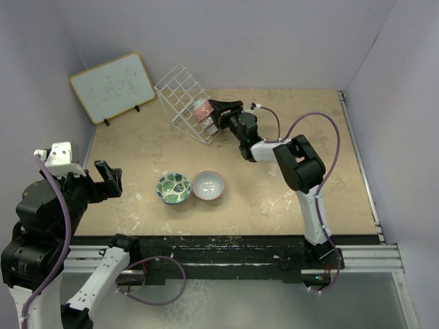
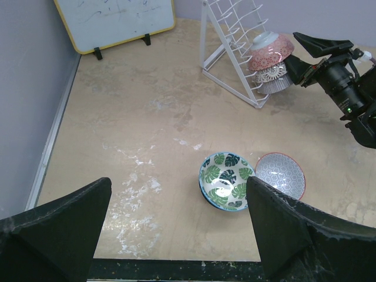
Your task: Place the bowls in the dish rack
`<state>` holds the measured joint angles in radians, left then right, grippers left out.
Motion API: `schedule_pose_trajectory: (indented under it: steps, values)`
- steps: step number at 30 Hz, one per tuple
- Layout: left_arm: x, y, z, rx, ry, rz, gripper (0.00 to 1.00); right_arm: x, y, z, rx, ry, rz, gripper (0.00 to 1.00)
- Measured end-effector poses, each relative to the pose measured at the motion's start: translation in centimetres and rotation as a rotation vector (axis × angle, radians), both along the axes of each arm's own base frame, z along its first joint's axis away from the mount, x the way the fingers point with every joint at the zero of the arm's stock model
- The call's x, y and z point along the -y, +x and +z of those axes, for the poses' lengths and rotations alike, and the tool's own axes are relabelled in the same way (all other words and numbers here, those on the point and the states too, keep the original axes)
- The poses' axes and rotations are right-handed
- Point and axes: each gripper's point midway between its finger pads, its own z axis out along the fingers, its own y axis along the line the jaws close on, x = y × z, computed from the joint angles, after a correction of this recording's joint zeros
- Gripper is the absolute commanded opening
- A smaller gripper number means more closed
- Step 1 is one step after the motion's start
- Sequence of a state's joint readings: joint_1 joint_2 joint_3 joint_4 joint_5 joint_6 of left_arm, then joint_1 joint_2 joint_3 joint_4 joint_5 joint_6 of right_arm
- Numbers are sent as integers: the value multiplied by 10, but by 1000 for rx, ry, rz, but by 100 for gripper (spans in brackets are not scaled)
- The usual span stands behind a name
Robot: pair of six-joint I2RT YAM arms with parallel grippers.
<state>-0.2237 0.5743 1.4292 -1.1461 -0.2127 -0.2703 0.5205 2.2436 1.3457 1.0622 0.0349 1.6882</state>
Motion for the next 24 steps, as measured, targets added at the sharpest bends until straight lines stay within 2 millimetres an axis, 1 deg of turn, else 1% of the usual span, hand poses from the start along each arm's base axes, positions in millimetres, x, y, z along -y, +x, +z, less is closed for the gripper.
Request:
schedule_pose_trajectory:
  steps: [6, 11, 14, 16, 17, 19, 20, 24]
  values:
    - [0, 0, 0, 0, 0, 0, 99, 3, -6, -2, -42, -30, 1, 60]
    - [0, 0, 0, 0, 0, 0, 99, 9, -17, -5, -60, -61, 3, 60]
    - [0, 0, 0, 0, 0, 1, 99, 14, -28, -11, -76, -113, 7, 62]
    - [0, 0, 0, 0, 0, 1, 99, 21, -40, -18, -91, -176, 14, 65]
    - [0, 0, 0, 0, -2, 2, 99, 22, -41, -18, -93, -185, 13, 65]
    - [0, 0, 0, 0, -6, 2, 99, 28, -53, -20, -93, -242, 24, 65]
    - [0, 0, 0, 1, -7, 2, 99, 31, -63, -20, -89, -280, 39, 65]
    - [2, 2, 1, 7, -10, -4, 99, 40, -101, -8, -37, -429, 93, 65]
